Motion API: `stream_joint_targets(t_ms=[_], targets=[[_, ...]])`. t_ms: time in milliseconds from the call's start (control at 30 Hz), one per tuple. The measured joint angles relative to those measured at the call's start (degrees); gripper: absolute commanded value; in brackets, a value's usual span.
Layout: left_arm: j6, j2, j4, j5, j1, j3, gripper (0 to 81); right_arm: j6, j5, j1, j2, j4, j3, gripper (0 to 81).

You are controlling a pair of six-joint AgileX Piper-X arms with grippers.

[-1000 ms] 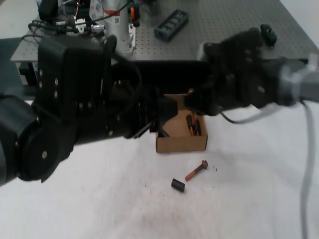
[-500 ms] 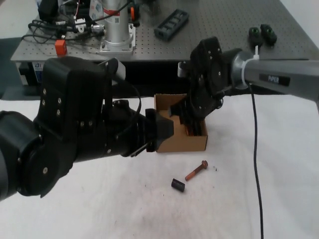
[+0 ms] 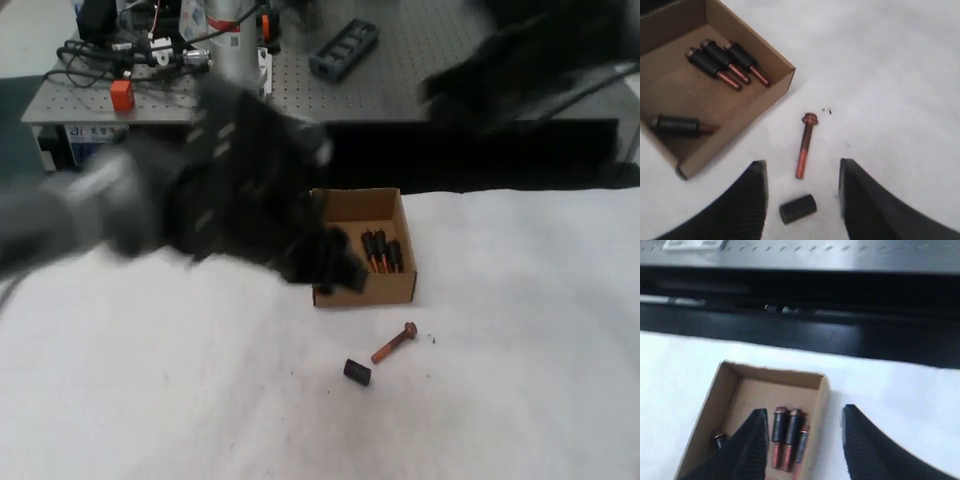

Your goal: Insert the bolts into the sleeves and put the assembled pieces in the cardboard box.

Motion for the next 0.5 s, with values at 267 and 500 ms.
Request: stream_joint_targets(t_ms=[267, 500], targets=[[11.6, 23.0, 25.5, -5.2, -5.5, -32.9, 33.0, 1.4, -0.2, -13.5, -22.2, 2.7, 18.9, 33.7], [15.3, 35.4, 34.7, -7.8, -8.3, -48.8, 32.5, 2.2, -0.7, -15.6, -27.7, 5.2, 25.7, 33.7]])
